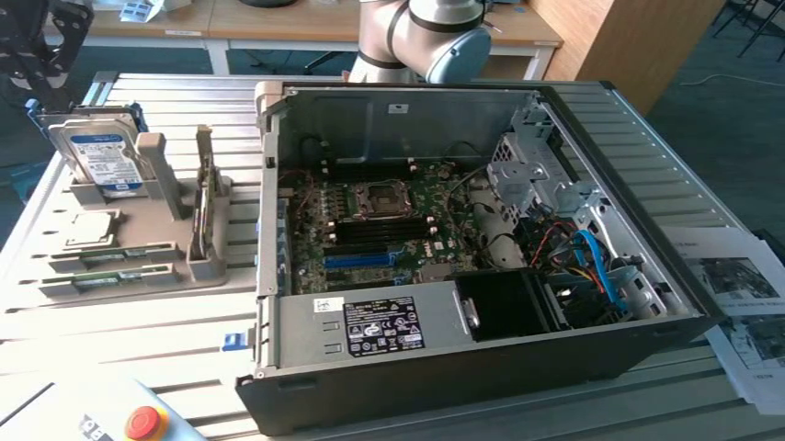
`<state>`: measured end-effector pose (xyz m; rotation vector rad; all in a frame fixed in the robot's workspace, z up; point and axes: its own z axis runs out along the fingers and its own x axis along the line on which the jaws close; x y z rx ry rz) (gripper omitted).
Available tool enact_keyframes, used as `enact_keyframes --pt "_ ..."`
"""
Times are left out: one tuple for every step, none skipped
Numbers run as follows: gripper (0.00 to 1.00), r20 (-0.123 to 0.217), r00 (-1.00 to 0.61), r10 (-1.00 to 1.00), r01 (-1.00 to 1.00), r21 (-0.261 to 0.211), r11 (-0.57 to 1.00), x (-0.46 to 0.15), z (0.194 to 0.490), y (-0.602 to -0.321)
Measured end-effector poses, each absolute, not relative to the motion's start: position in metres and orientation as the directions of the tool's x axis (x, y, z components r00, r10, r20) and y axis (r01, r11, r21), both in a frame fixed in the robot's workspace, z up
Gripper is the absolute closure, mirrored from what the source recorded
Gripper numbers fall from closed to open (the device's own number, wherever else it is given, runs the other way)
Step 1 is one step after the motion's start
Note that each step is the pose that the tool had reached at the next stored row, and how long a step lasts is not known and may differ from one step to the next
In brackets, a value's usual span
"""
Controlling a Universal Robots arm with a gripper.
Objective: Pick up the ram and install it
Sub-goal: 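Pick up the ram and move it above insertion slot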
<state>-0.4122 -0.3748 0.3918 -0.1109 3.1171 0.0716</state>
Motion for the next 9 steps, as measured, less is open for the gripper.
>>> enact_keyframes --pt "0.90 -0.023 -0.997 -0.079 -0.080 0.045 0.996 -0.4122 0.3917 -0.3748" --pt "0.90 -0.023 -0.996 -0.089 -0.090 0.045 0.995 -0.4122 0.3918 -0.3749" --pt "0.90 -0.023 -0.995 -0.099 -0.100 0.045 0.994 -0.4122 0.3918 -0.3750" --pt "0.90 -0.023 -0.994 -0.109 -0.110 0.045 0.993 -0.4122 0.3918 -0.3750" --pt "0.90 -0.023 -0.993 -0.119 -0.120 0.045 0.992 -0.4122 0.3918 -0.3751" --pt "0.90 -0.023 -0.991 -0.129 -0.130 0.045 0.991 -0.4122 0.3918 -0.3751" --pt "0.90 -0.023 -0.990 -0.140 -0.140 0.045 0.989 -0.4122 0.3918 -0.3752" --pt "0.90 -0.023 -0.988 -0.150 -0.151 0.045 0.988 -0.4122 0.3918 -0.3752" --pt "0.90 -0.023 -0.987 -0.161 -0.162 0.045 0.986 -0.4122 0.3918 -0.3752"
